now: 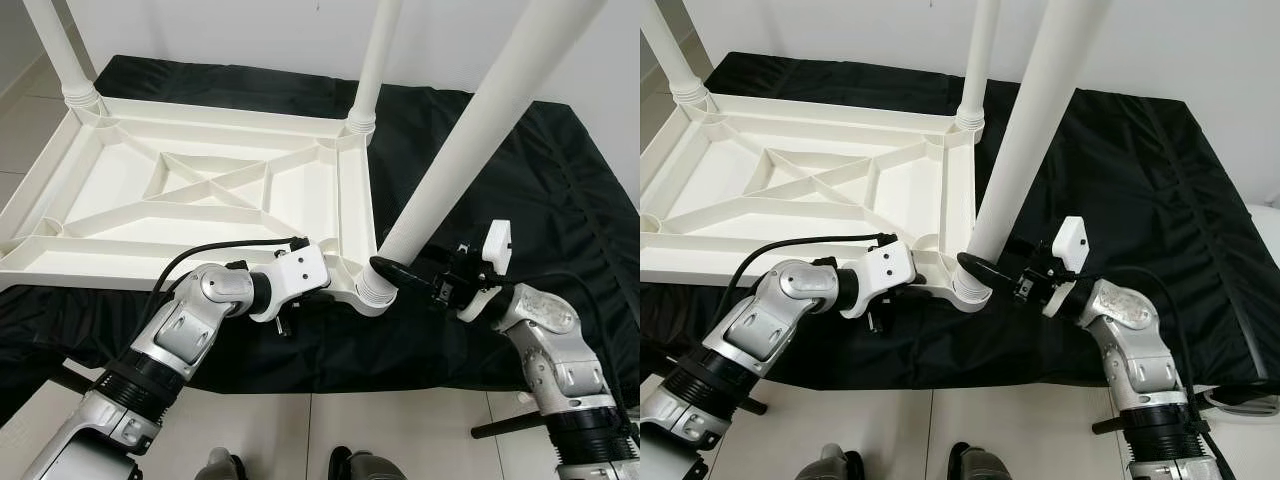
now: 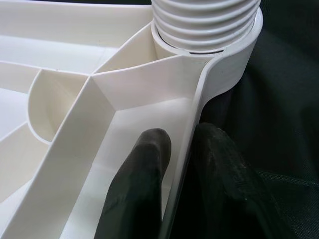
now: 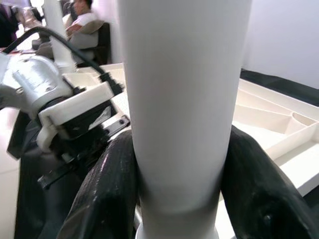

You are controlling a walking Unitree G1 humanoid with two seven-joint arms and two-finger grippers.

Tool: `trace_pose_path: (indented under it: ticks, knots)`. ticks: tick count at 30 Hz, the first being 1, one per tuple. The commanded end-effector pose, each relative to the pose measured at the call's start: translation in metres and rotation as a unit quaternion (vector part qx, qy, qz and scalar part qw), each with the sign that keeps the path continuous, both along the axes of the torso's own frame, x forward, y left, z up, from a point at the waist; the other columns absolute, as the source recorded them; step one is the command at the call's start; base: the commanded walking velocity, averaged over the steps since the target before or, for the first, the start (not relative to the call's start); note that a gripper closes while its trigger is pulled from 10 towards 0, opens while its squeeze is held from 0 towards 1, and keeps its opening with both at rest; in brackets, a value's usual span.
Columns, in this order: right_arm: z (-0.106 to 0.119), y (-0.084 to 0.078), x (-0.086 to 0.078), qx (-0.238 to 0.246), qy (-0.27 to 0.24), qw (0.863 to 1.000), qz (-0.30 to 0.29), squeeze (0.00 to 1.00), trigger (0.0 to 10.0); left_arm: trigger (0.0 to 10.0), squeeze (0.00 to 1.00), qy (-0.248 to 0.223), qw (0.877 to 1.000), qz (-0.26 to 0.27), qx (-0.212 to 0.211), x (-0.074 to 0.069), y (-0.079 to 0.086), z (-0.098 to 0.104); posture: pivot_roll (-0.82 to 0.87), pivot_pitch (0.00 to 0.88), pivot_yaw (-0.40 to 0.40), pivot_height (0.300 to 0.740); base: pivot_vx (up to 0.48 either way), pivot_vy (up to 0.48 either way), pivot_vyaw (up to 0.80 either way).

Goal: Building children table

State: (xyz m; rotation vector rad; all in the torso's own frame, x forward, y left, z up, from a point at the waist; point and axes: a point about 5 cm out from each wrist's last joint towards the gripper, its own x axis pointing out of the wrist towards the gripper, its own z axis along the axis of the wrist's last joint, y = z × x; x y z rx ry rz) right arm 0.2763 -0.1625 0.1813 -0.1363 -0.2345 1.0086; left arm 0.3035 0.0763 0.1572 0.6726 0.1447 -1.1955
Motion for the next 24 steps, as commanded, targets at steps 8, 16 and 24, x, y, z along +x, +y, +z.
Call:
trace_pose_path:
  ticks: [8,16,24]
  knots:
    - [-0.0482,-0.0195,0.005,-0.023,0.103,0.985,-0.135,0.0,10.0,10.0,0.0,-0.054,0.998,-0.008,-0.015,0.0015,-0.0089,0.0209,-0.06,0.153,-0.021,0.74,0.0,0.0,0.0]
    - [-0.0492,-0.0171,0.0023,-0.018,0.103,0.985,-0.135,0.0,10.0,10.0,0.0,-0.056,0.998,-0.01,-0.014,0.0012,-0.0091,0.0218,-0.06,0.153,-0.021,0.74,0.0,0.0,0.0]
    - [-0.0541,-0.0157,-0.0013,-0.012,0.107,0.982,-0.157,0.0,10.0,10.0,0.0,-0.057,0.998,-0.01,-0.014,0.0012,-0.0087,0.0224,-0.07,0.161,-0.021,0.74,0.0,0.0,0.0]
